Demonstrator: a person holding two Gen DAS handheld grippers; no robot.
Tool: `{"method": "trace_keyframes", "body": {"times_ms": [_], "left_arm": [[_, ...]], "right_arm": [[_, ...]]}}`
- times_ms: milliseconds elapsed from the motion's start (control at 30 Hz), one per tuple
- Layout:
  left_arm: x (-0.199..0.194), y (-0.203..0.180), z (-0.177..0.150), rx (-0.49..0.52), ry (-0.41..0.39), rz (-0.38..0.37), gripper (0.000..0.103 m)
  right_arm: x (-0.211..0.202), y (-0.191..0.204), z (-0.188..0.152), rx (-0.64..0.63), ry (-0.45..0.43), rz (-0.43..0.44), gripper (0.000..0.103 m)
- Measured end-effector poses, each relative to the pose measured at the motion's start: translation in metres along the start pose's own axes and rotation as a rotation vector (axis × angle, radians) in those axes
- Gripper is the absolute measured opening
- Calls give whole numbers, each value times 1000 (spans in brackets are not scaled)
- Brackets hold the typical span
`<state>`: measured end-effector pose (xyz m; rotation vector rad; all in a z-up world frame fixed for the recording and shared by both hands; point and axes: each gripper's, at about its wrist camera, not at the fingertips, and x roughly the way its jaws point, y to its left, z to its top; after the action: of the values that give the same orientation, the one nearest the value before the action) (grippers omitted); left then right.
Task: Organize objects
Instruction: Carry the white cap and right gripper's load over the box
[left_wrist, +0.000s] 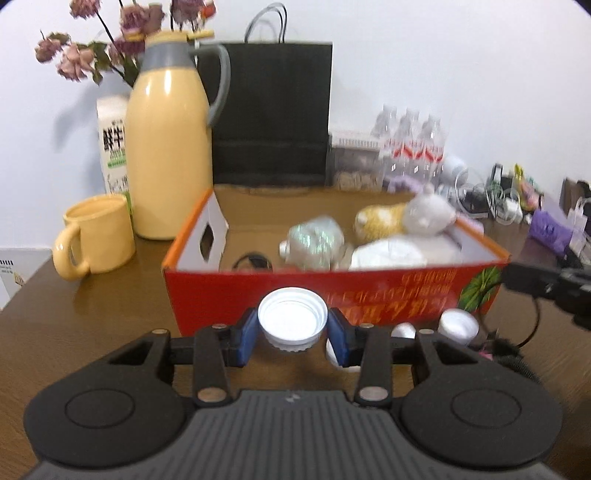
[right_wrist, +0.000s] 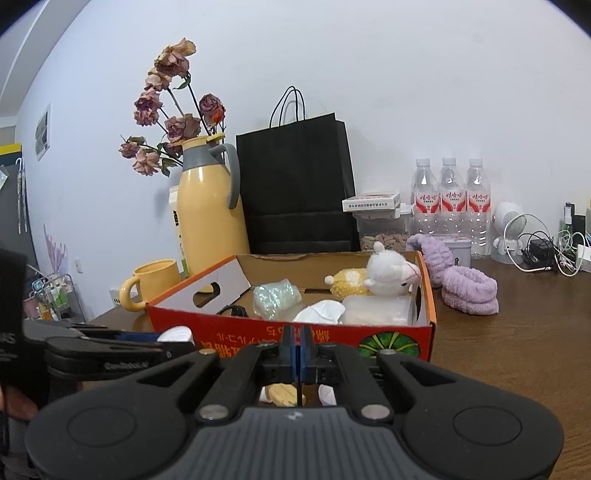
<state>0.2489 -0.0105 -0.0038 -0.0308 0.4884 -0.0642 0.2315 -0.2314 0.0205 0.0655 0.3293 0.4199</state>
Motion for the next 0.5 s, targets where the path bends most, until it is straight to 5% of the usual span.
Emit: {"method": "trace_keyframes", "body": {"times_ms": [500], "left_arm": [[14,-2,55,-53,-100,43,41]], "right_arm": [[42,22,63,-64,-115,28,2]]}}
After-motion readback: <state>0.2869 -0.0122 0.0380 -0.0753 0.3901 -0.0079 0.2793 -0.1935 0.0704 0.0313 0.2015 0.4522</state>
